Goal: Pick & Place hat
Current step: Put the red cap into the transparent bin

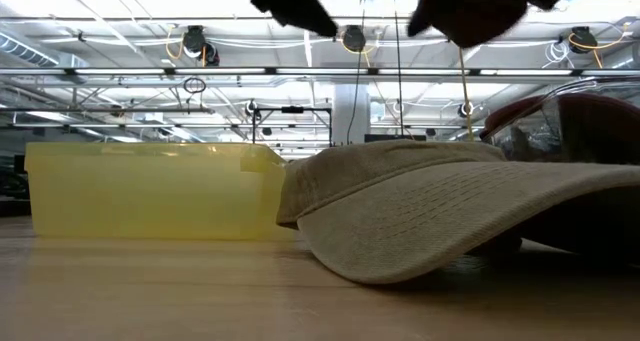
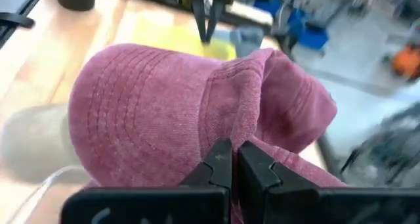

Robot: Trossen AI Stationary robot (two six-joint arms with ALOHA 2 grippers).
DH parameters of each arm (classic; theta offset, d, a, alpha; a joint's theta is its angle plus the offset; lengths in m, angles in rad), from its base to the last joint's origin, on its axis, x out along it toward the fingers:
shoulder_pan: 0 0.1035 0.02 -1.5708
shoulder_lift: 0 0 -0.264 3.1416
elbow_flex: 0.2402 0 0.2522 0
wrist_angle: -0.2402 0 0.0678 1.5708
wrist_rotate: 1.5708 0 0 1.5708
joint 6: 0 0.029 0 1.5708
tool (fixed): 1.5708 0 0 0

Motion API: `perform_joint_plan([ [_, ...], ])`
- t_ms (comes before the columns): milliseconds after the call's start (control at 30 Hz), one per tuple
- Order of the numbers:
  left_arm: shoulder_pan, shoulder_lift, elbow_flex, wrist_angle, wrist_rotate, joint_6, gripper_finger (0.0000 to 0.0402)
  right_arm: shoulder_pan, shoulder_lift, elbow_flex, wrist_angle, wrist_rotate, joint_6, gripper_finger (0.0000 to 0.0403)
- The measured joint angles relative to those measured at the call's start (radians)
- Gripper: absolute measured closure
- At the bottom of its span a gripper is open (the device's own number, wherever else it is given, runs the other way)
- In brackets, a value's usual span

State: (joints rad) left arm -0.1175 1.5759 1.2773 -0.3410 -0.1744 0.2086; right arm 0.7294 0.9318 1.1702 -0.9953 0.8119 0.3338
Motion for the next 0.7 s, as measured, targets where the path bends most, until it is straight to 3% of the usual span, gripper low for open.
perform_joint_plan([
  [167,0.007,-0.003,-0.045,0.033,0.017,-0.002,0.0377,0.088,-0.001,-0.045,-0.128,-0.001,0.284,0.0403],
  [467,0.003,-0.004,-0.045,0.046,0.021,-0.009,0.0396,0.200,0.032,-0.178,-0.109,-0.103,0.521,0.0403],
  [700,-0.003,-0.004,-0.045,0.056,0.021,-0.008,0.0387,0.278,0.037,-0.297,-0.106,-0.109,0.720,0.0403],
])
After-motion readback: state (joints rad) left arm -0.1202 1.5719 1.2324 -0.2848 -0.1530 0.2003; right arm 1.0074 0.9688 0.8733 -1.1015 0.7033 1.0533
